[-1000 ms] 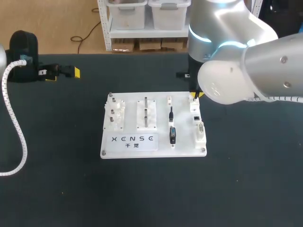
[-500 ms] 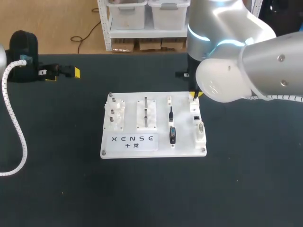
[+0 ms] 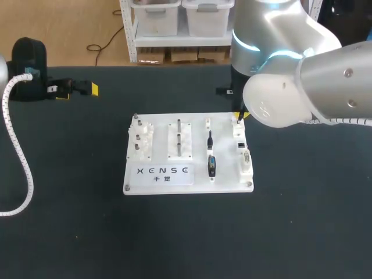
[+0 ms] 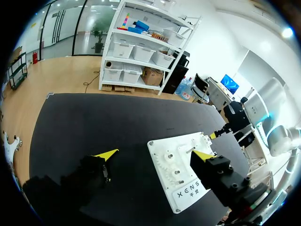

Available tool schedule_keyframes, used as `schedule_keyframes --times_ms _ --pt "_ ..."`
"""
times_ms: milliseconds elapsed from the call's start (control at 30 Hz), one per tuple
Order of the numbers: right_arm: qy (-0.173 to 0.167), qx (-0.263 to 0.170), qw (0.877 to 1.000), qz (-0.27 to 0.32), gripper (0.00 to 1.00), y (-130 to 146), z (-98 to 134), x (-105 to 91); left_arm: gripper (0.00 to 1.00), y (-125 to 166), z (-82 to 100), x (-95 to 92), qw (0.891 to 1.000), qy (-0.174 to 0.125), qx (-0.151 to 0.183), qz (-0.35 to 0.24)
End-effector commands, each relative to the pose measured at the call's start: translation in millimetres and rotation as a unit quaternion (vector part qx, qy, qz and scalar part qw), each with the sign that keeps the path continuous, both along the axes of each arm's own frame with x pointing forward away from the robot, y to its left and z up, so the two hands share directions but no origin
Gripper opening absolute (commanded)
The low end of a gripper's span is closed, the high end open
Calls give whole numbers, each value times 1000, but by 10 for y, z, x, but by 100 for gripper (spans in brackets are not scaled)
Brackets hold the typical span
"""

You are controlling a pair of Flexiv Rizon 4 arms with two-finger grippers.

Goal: Insert the USB connector, Ethernet cable, and multi-pin plug into their matching sockets one by one.

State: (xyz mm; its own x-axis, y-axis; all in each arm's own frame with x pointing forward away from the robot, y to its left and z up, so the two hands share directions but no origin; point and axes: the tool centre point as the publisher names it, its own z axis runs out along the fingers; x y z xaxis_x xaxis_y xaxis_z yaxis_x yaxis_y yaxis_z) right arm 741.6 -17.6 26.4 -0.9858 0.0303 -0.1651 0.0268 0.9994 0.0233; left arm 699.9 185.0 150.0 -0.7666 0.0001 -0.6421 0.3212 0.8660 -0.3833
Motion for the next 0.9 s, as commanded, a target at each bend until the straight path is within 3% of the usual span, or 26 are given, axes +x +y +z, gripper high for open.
schedule_keyframes --times_ms 33,900 --pt "1 -1 1000 0 0 -14 -57 -33 100 0 0 0 1000 0 0 0" --pt "10 2 1000 0 0 15 -31 -92 100 0 0 0 1000 0 0 0"
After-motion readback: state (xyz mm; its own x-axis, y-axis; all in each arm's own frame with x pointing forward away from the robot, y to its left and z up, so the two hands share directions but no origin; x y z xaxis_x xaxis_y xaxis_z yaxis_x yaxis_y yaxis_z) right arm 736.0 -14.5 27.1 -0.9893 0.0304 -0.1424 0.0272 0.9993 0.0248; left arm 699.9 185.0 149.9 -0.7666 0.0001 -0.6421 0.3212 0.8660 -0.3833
